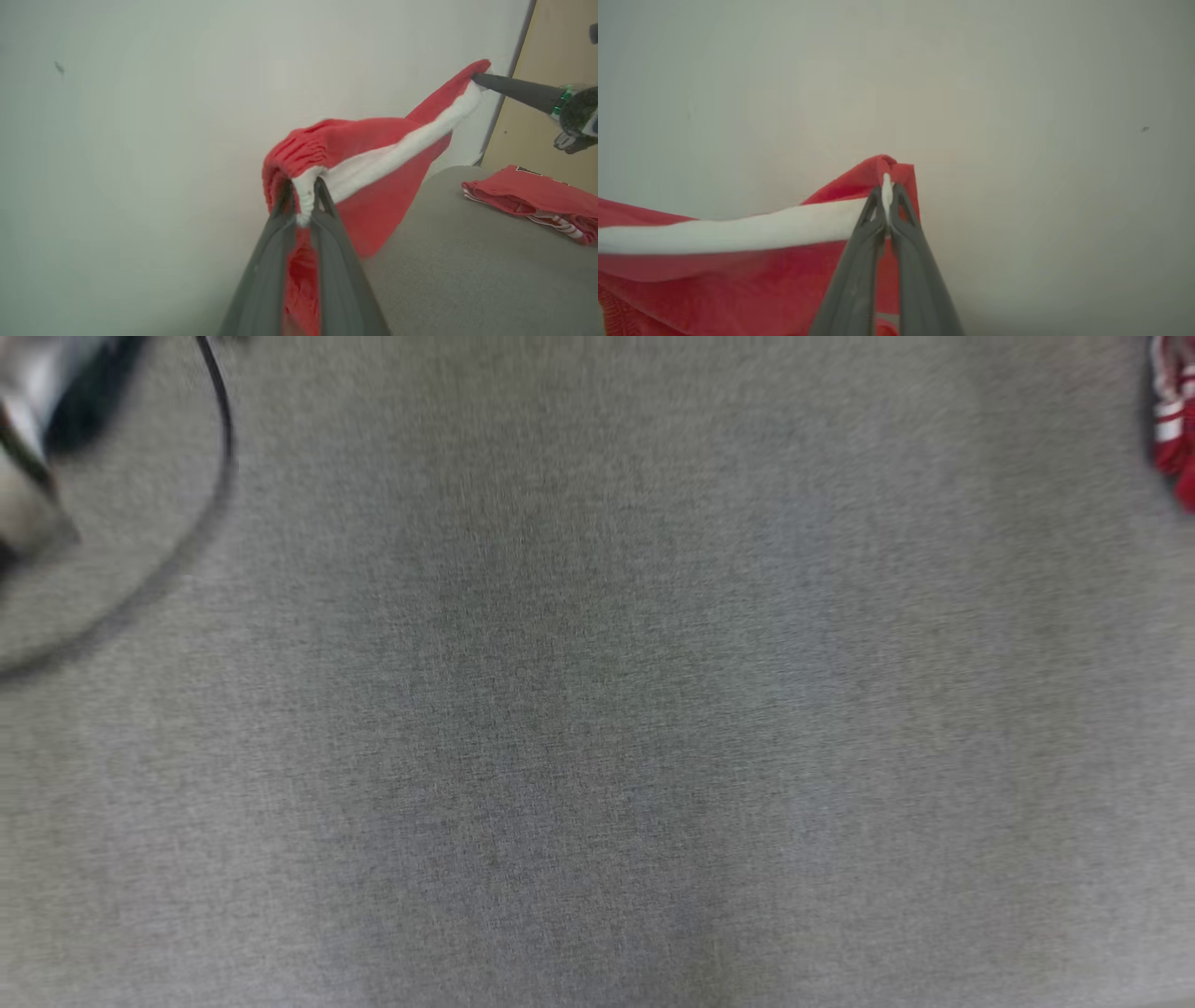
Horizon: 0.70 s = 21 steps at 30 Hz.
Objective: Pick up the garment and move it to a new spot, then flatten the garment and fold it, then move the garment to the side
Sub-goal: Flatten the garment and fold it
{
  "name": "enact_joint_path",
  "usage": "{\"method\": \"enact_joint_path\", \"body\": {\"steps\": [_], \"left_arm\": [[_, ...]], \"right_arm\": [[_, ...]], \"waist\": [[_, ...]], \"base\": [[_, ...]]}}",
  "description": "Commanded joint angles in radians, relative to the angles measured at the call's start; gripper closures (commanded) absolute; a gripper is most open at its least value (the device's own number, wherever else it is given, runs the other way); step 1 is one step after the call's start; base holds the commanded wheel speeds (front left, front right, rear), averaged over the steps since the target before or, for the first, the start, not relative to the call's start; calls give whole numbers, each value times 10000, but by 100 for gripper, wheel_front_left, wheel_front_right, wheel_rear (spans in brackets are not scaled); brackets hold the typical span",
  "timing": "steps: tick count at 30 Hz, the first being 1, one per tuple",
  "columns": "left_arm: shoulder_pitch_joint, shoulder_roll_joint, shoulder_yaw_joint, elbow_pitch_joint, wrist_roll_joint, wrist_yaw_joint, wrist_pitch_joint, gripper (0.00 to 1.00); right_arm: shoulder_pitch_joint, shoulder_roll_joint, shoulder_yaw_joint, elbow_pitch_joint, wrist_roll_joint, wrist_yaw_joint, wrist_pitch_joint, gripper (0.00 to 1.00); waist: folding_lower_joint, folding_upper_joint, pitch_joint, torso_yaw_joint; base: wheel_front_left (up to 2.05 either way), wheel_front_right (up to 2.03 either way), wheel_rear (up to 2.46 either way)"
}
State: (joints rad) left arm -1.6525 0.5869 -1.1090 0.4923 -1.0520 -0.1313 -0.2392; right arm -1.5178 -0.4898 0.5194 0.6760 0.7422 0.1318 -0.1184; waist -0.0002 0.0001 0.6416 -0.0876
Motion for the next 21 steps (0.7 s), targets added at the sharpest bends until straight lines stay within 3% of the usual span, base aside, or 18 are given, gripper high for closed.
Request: {"method": "enact_joint_path", "body": {"steps": [1, 5, 9, 17, 21], "left_arm": [[874, 166, 48, -384, -109, 99, -158, 100], [2807, 565, 217, -1571, -126, 711, -254, 100], [4873, 992, 517, -2985, 169, 1240, -258, 100], [8201, 2306, -129, -4728, 588, 2063, -259, 100], [9383, 2281, -99, -5055, 754, 2285, -257, 100]], "right_arm": [[965, -443, 73, -558, 203, -30, -273, 100], [3312, -1152, 103, -1799, 580, -30, -533, 100], [5721, -1360, -265, -2872, 760, -30, -766, 100], [9803, -769, -1481, -4520, 109, -30, -697, 100], [11770, -544, -2337, -5273, -424, -30, -349, 100]], "waist": [[2, -1, -651, -48], [2, -1, -1269, -35], [2, -1, -1844, -177], [2, -1, -2748, -492], [2, -1, -3174, -387]], "base": [[0, 0, 0], [0, 0, 0], [0, 0, 0], [0, 0, 0], [0, 0, 0]]}}
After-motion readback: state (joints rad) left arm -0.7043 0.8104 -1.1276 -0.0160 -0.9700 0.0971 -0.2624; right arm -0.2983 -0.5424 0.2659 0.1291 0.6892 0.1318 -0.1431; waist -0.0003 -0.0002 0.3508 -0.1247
